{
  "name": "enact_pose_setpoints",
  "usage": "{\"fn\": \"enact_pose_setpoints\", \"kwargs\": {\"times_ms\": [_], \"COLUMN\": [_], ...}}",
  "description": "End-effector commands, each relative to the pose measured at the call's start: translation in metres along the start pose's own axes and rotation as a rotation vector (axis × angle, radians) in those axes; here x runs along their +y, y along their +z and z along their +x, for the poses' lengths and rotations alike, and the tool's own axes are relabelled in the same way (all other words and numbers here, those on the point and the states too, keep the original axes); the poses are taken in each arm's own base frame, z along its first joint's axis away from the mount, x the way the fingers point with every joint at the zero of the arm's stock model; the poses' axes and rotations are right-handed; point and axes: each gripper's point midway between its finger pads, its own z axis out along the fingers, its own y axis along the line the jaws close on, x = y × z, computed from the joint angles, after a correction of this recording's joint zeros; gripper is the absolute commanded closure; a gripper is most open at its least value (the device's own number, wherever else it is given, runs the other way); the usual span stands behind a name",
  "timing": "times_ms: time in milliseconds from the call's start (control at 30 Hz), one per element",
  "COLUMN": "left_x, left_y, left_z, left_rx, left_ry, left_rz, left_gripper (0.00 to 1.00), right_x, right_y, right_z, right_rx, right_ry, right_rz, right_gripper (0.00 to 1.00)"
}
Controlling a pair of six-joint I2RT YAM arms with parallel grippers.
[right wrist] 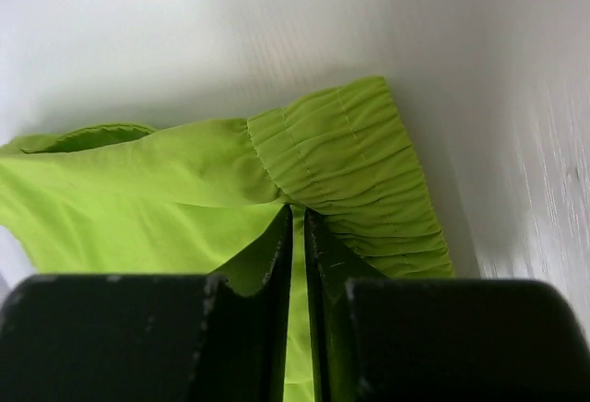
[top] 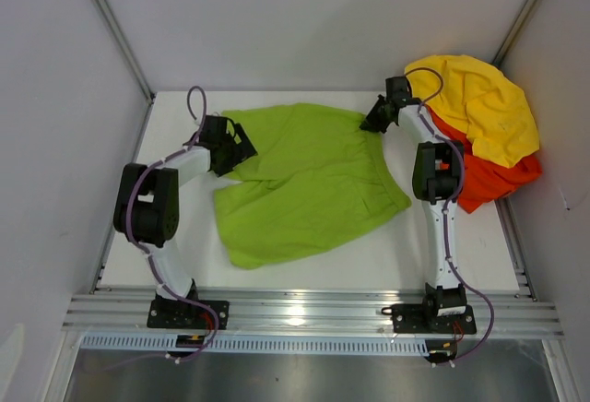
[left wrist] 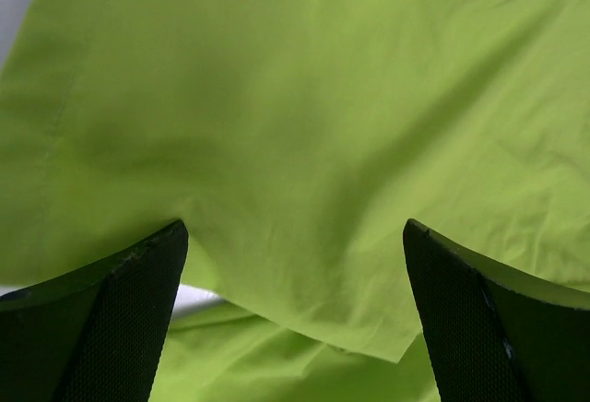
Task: Fold and stack the shorts
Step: Flatten the shorts out
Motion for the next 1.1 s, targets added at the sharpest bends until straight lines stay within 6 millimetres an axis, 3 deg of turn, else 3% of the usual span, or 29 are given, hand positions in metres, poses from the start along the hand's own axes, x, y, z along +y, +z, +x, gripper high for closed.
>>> {"fn": "enact_pose_setpoints", "kwargs": {"times_ms": [0, 133, 167, 300, 367, 433, 467, 533, 567, 600, 633, 667, 700, 767, 800, 833, 867, 900, 933, 967, 1000, 1033, 1067], "left_x": [-0.024, -0.032, -0.025, -0.036, -0.043, -0.051, -0.059, -0.062, -0.069, -0.072, -0.076, -0.073, -0.076, -0.072, -0.064, -0.069, -0.072, -0.055, -0.058, -0.056, -0.038, -0.035, -0.032], "left_y": [0.010, 0.036, 0.050, 0.053, 0.043, 0.031, 0.013, -0.004, -0.017, -0.038, -0.049, -0.058, -0.077, -0.094, -0.095, -0.116, -0.127, -0.120, -0.141, -0.149, -0.141, -0.147, -0.163], "left_z": [-0.033, -0.053, -0.048, -0.072, -0.086, -0.096, -0.103, -0.100, -0.105, -0.101, -0.105, -0.104, -0.106, -0.100, -0.086, -0.086, -0.084, -0.054, -0.053, -0.048, -0.019, -0.014, -0.008], "left_rx": [-0.037, -0.023, 0.007, -0.012, -0.045, -0.071, -0.092, -0.096, -0.127, -0.150, -0.173, -0.172, -0.189, -0.178, -0.150, -0.172, -0.179, -0.114, -0.144, -0.147, -0.089, -0.091, -0.103], "left_ry": [-0.028, -0.035, -0.042, -0.035, -0.025, -0.015, -0.013, -0.015, -0.011, 0.007, 0.020, 0.025, 0.033, 0.033, 0.027, 0.023, 0.006, -0.003, -0.007, -0.026, -0.031, -0.029, -0.021], "left_rz": [0.068, 0.078, 0.065, 0.089, 0.087, 0.102, 0.126, 0.148, 0.171, 0.192, 0.208, 0.193, 0.201, 0.192, 0.182, 0.213, 0.239, 0.230, 0.263, 0.270, 0.246, 0.249, 0.262], "left_gripper": [0.01, 0.01, 0.01, 0.01, 0.01, 0.01, 0.01, 0.01, 0.01, 0.01, 0.01, 0.01, 0.01, 0.01, 0.01, 0.01, 0.01, 0.01, 0.01, 0.01, 0.01, 0.01, 0.01], "right_x": [-0.001, 0.010, 0.014, 0.027, 0.038, 0.044, 0.055, 0.064, 0.055, 0.069, 0.066, 0.050, 0.055, 0.041, 0.013, 0.019, 0.012, 0.008, -0.002, -0.006, -0.009, -0.024, -0.020], "right_y": [0.017, 0.022, 0.021, 0.011, -0.004, -0.023, -0.047, -0.071, -0.075, -0.109, -0.120, -0.121, -0.153, -0.173, -0.169, -0.199, -0.207, -0.214, -0.228, -0.235, -0.243, -0.240, -0.259], "right_z": [-0.009, -0.025, -0.032, -0.049, -0.063, -0.071, -0.081, -0.085, -0.074, -0.083, -0.078, -0.065, -0.068, -0.054, -0.030, -0.027, -0.017, -0.005, 0.016, 0.026, 0.036, 0.057, 0.062], "right_rx": [-0.016, -0.058, -0.081, -0.105, -0.119, -0.129, -0.155, -0.165, -0.137, -0.175, -0.166, -0.143, -0.171, -0.167, -0.120, -0.159, -0.158, -0.151, -0.143, -0.143, -0.144, -0.116, -0.147], "right_ry": [0.069, 0.124, 0.127, 0.139, 0.118, 0.086, 0.072, 0.049, 0.034, -0.002, -0.019, -0.039, -0.055, -0.072, -0.044, -0.056, -0.050, -0.048, -0.040, -0.036, -0.031, -0.017, -0.023], "right_rz": [-0.023, -0.094, -0.118, -0.184, -0.216, -0.222, -0.247, -0.280, -0.265, -0.288, -0.269, -0.221, -0.223, -0.188, -0.131, -0.143, -0.132, -0.130, -0.122, -0.119, -0.128, -0.112, -0.132], "right_gripper": [0.88, 0.88, 0.88, 0.86, 0.81, 0.65, 0.58, 0.45, 0.40, 0.29, 0.26, 0.25, 0.24, 0.24, 0.25, 0.25, 0.25, 0.25, 0.25, 0.25, 0.25, 0.25, 0.25]}}
